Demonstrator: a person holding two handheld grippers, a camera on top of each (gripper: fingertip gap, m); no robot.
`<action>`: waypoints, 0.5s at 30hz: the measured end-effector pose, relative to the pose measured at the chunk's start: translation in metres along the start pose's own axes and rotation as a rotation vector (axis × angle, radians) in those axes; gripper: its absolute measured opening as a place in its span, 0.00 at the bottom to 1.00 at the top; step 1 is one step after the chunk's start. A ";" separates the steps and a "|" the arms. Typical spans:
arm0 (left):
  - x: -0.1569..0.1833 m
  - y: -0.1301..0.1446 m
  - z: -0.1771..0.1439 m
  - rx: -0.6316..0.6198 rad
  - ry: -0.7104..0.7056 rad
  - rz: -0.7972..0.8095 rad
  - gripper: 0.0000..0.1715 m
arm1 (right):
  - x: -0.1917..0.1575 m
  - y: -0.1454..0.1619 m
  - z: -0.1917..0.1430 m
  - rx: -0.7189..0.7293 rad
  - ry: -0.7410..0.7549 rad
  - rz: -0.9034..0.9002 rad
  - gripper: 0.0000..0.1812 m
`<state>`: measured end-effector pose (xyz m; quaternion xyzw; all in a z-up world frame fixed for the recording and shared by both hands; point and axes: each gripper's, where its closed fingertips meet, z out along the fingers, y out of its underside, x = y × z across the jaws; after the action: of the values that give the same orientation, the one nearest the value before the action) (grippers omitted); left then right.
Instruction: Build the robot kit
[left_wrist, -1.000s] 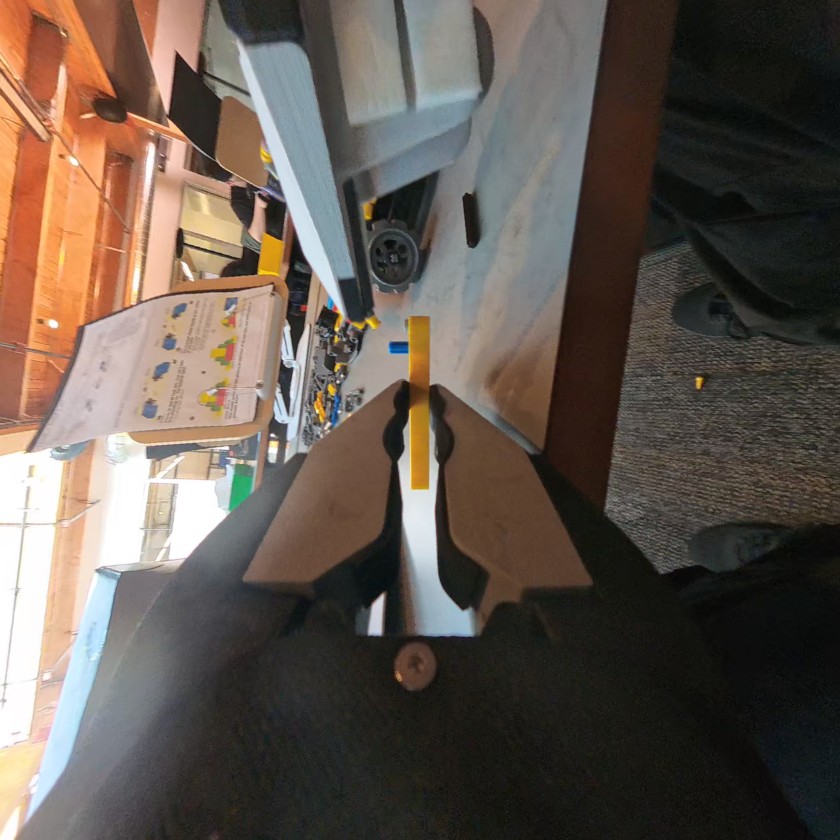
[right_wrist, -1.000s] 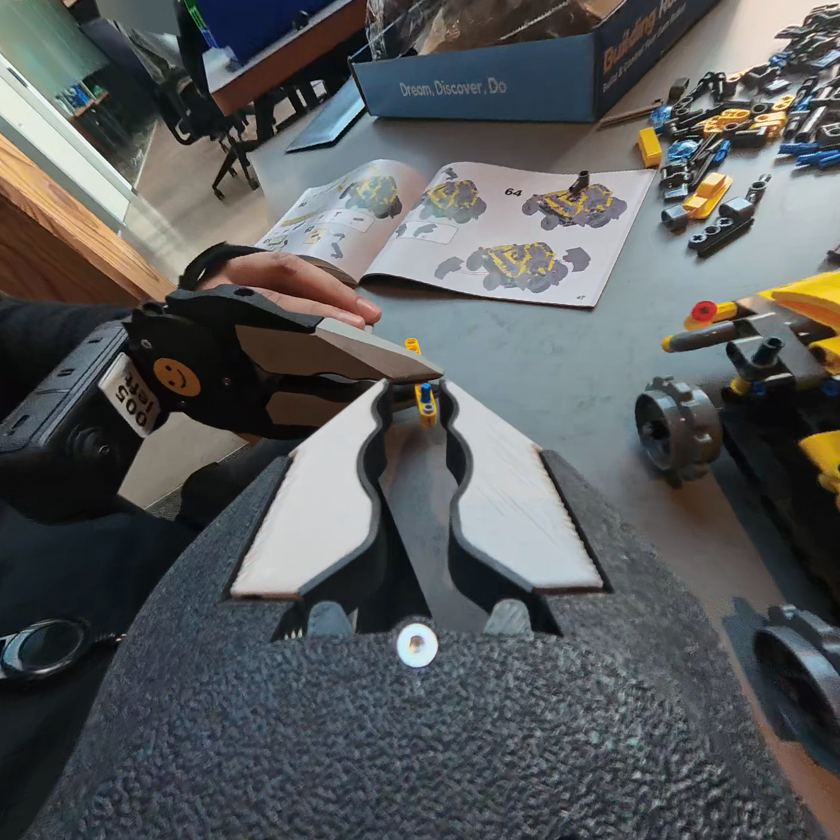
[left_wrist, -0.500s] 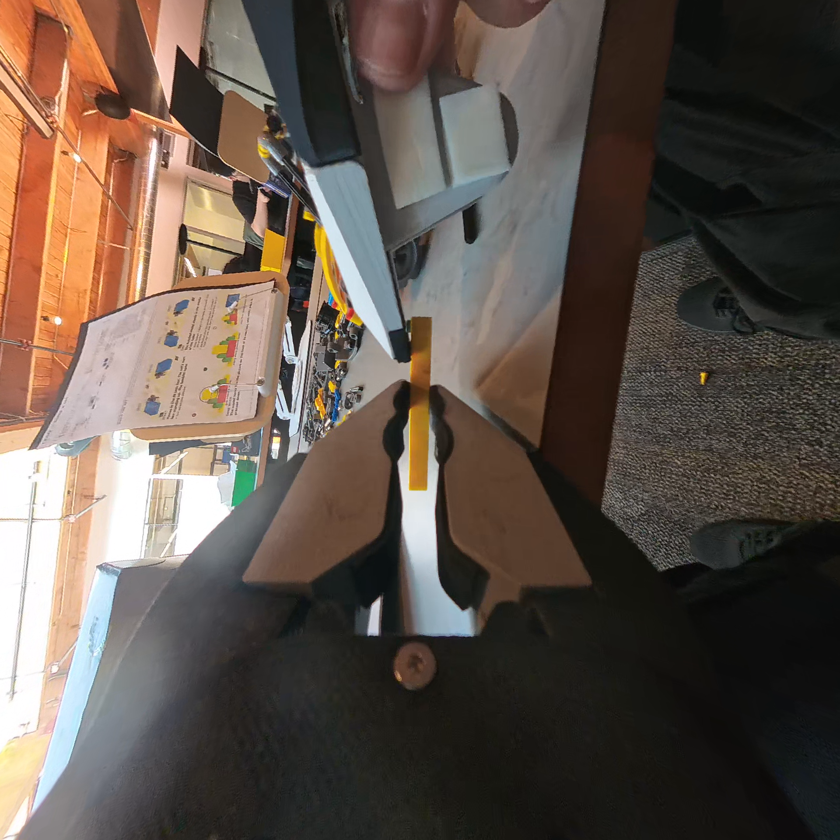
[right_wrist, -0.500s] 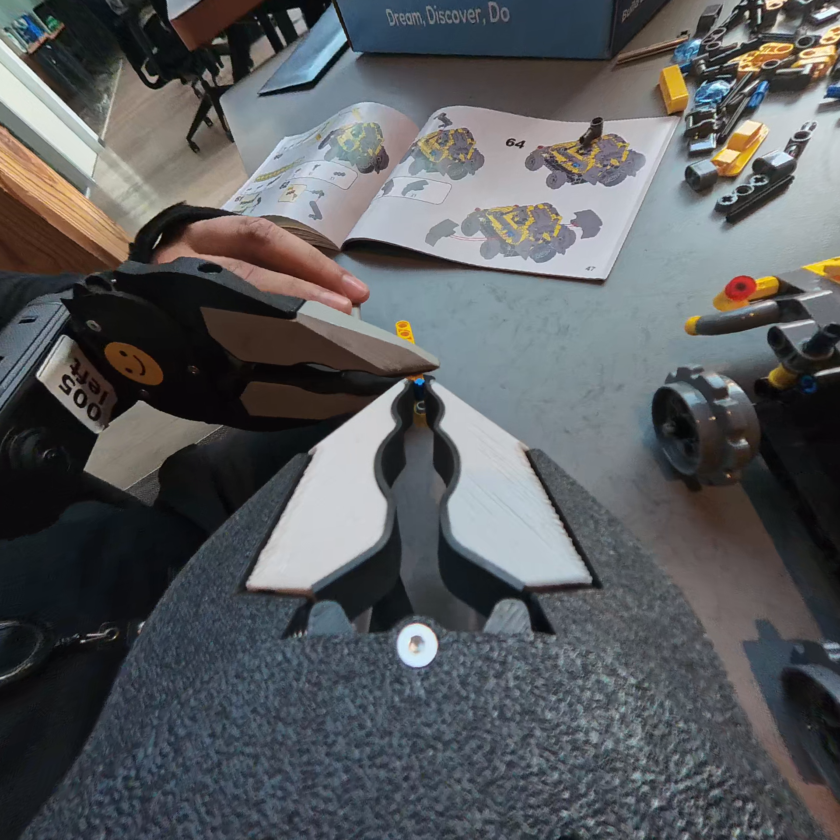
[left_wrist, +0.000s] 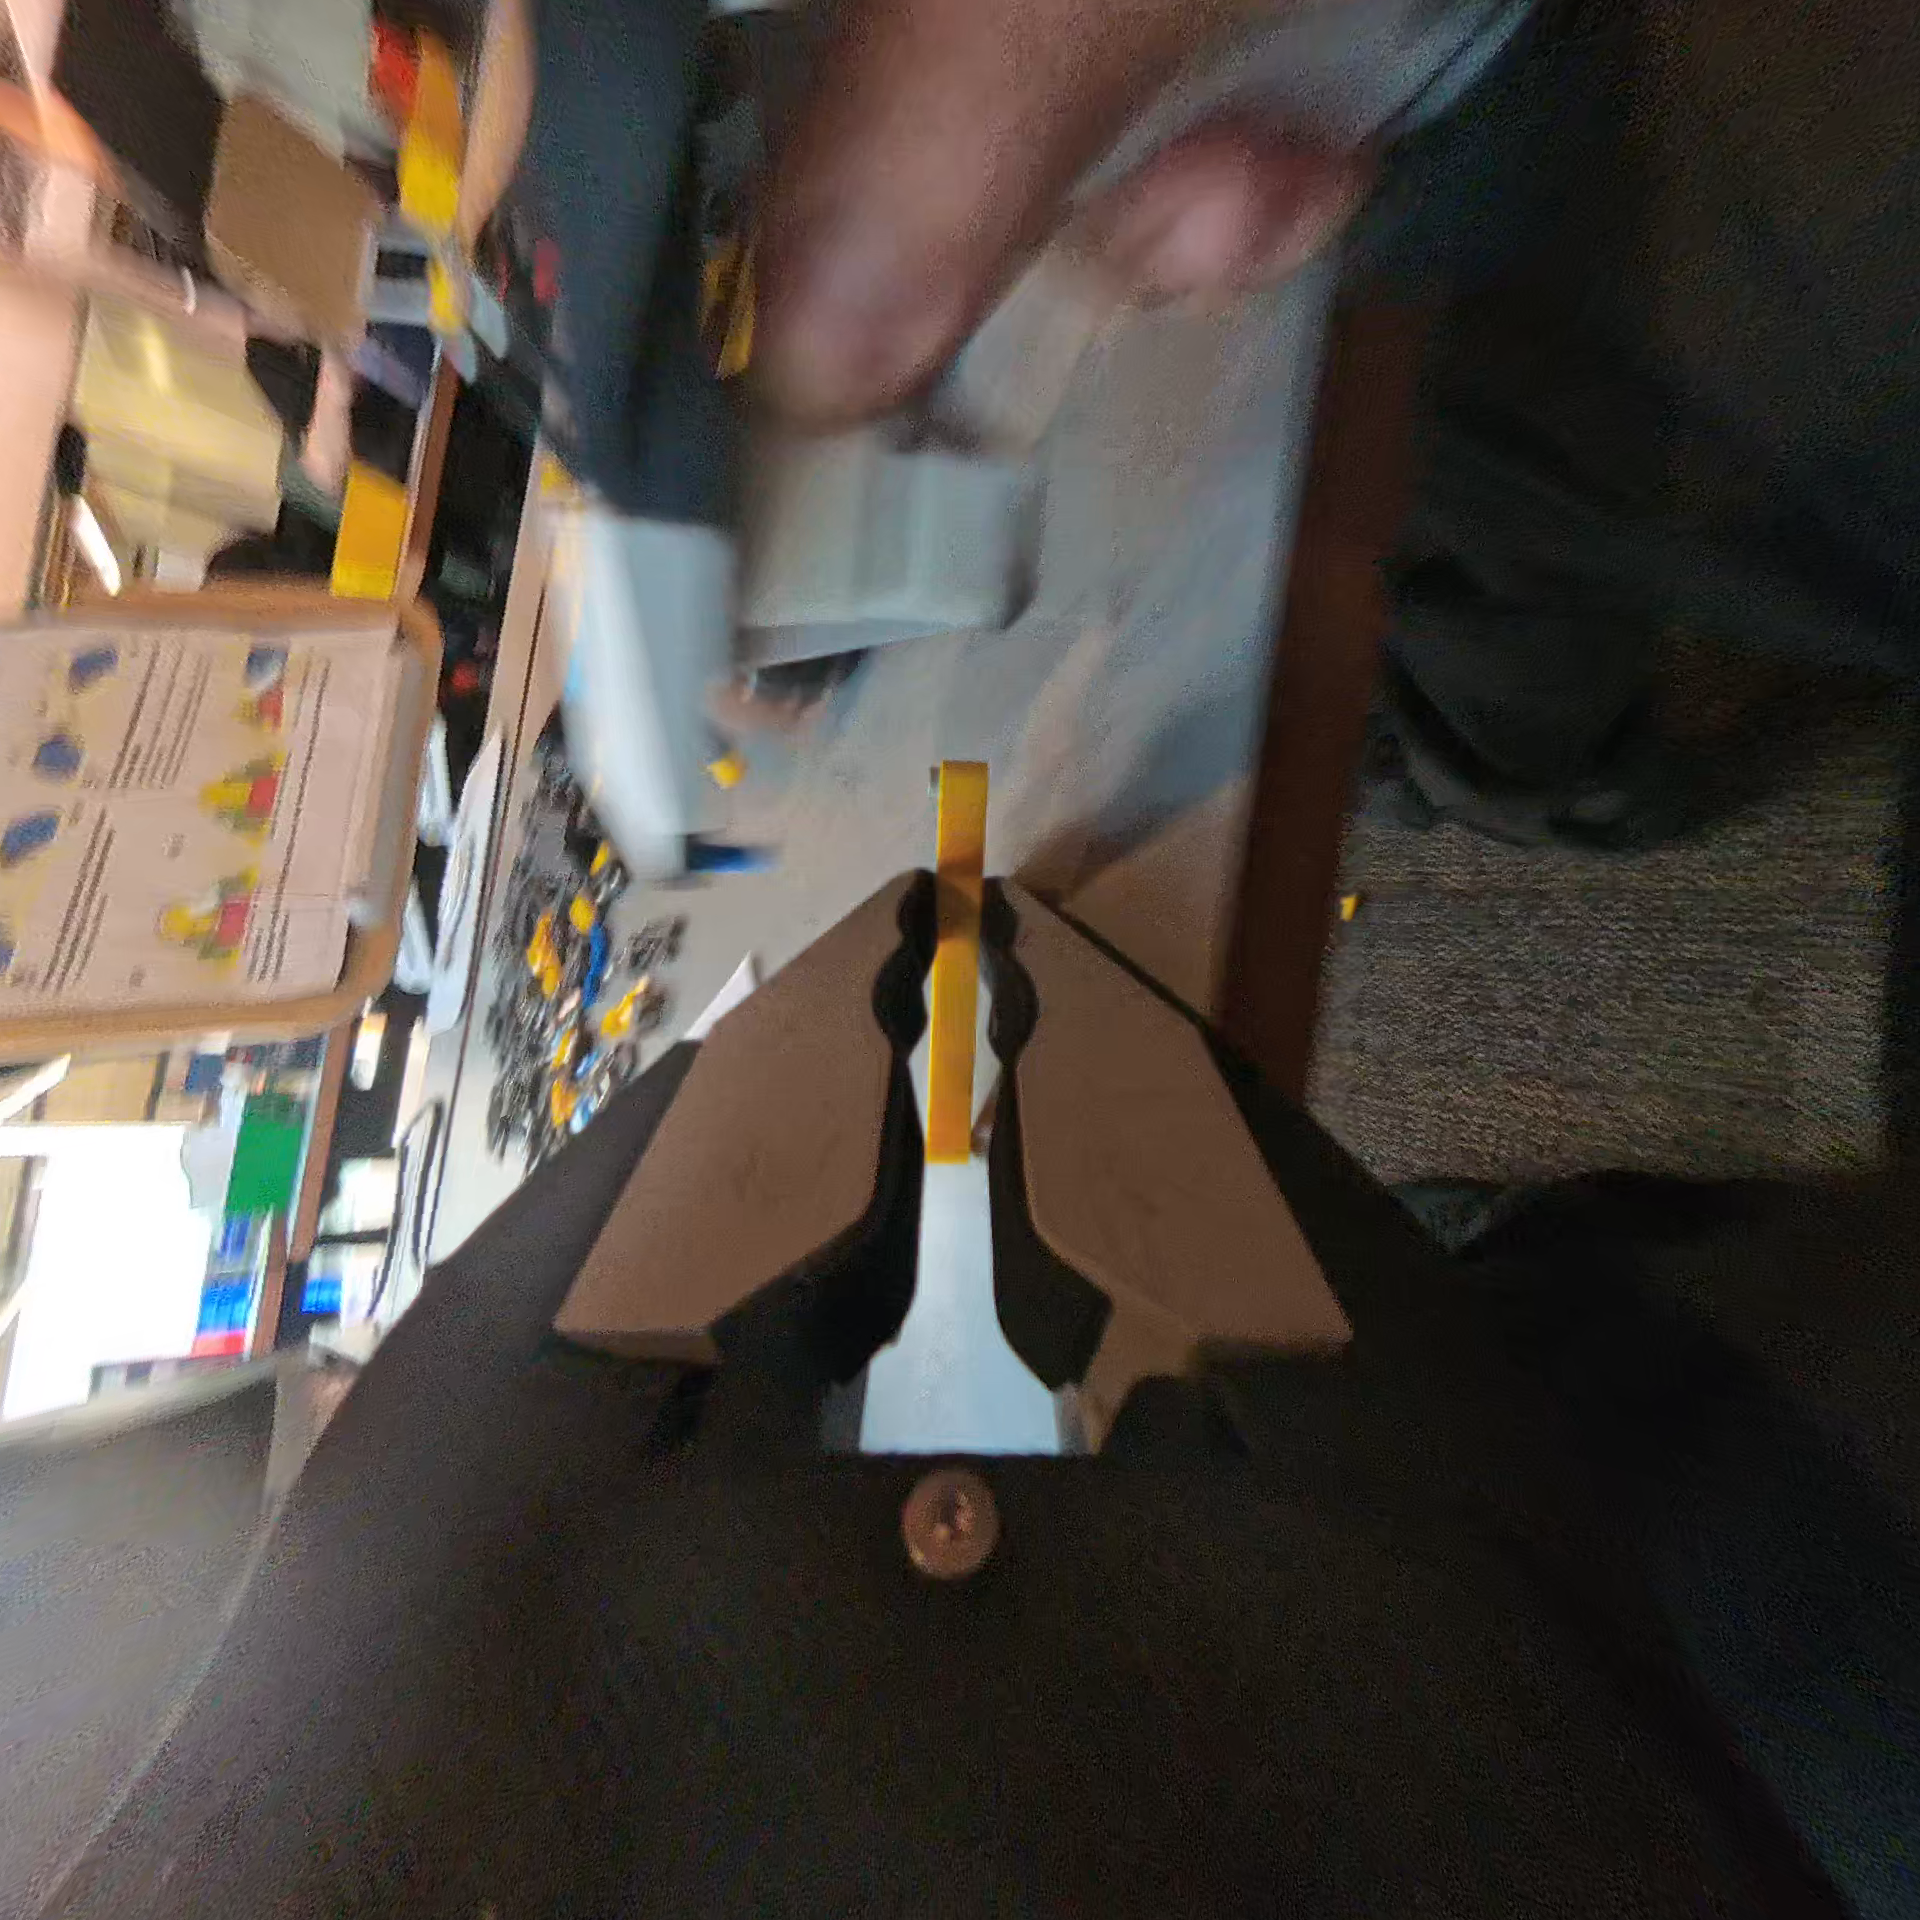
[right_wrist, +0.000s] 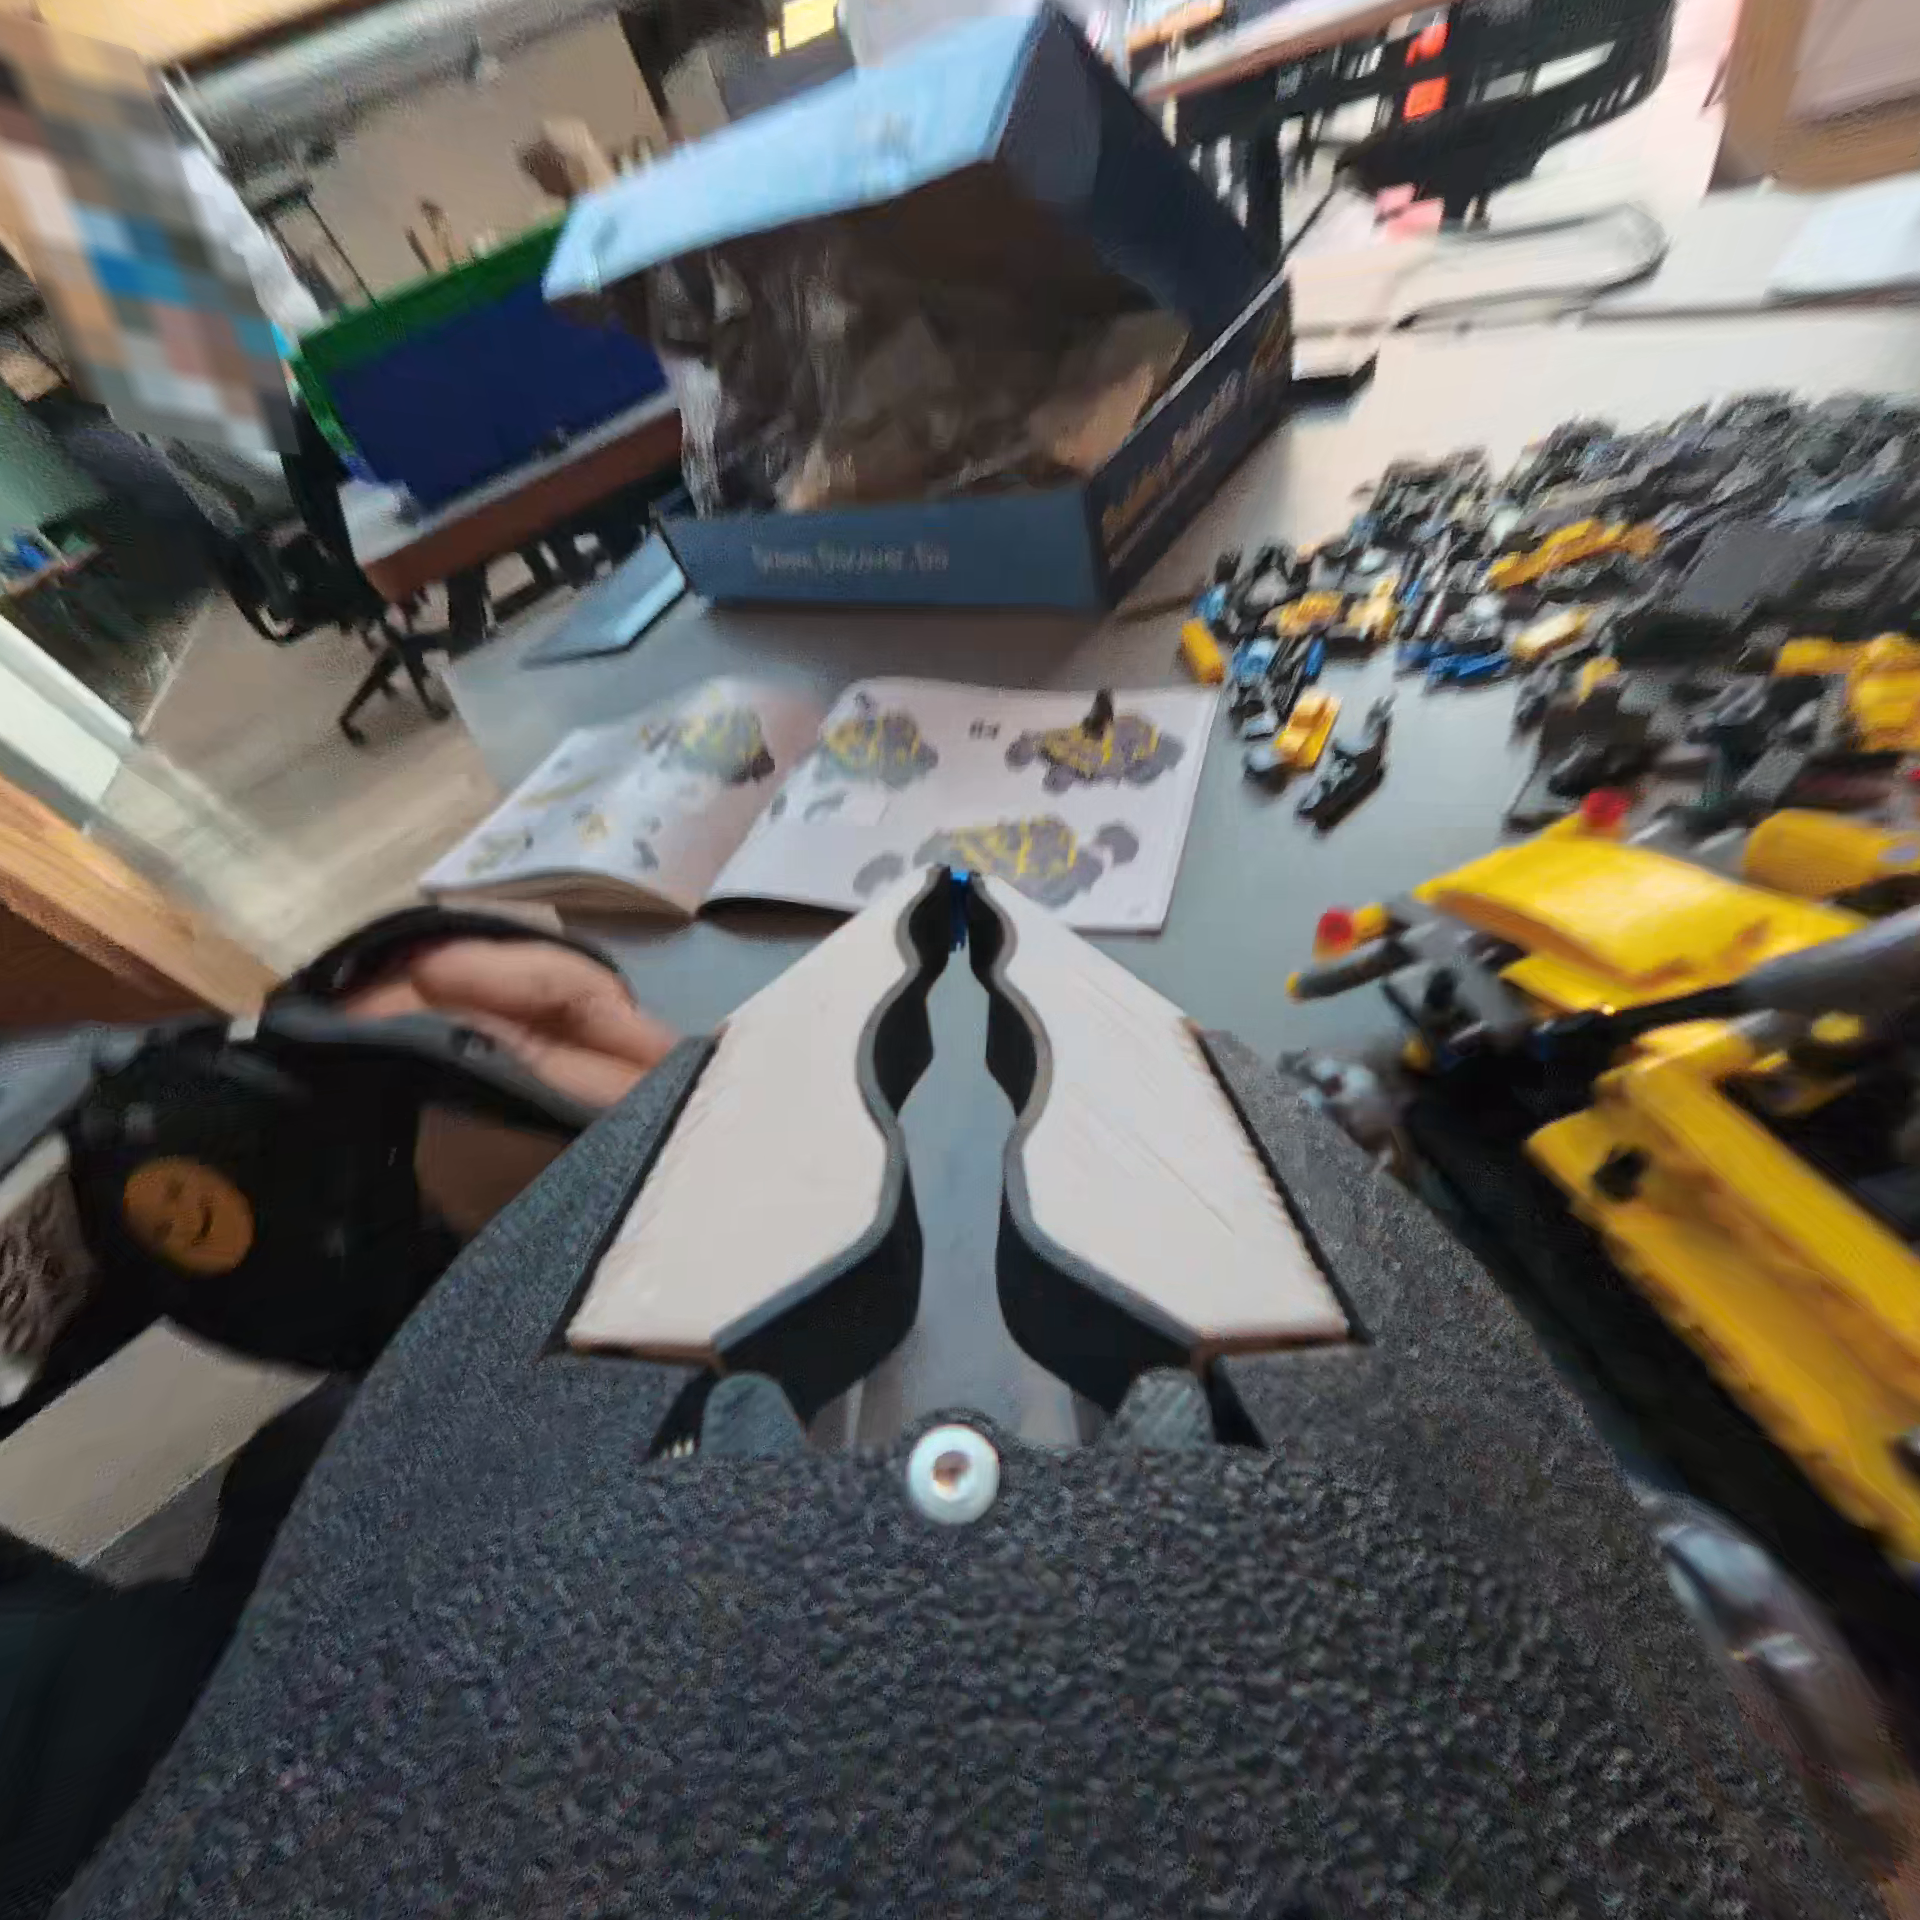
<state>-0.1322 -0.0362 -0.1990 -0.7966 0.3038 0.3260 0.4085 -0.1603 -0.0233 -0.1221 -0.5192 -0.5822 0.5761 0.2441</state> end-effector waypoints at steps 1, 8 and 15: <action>0.012 -0.013 -0.005 0.036 0.033 0.022 0.03 | 0.004 -0.016 -0.002 0.021 -0.007 0.001 0.01; 0.003 -0.006 -0.007 -0.026 -0.017 -0.066 0.03 | -0.018 -0.019 -0.015 -0.074 -0.050 -0.137 0.01; -0.010 0.013 -0.009 -0.089 -0.061 -0.101 0.03 | -0.001 0.049 -0.009 -0.342 -0.008 -0.211 0.02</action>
<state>-0.1457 -0.0480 -0.1932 -0.8180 0.2360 0.3420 0.3979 -0.1366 -0.0302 -0.1650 -0.4868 -0.7238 0.4420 0.2092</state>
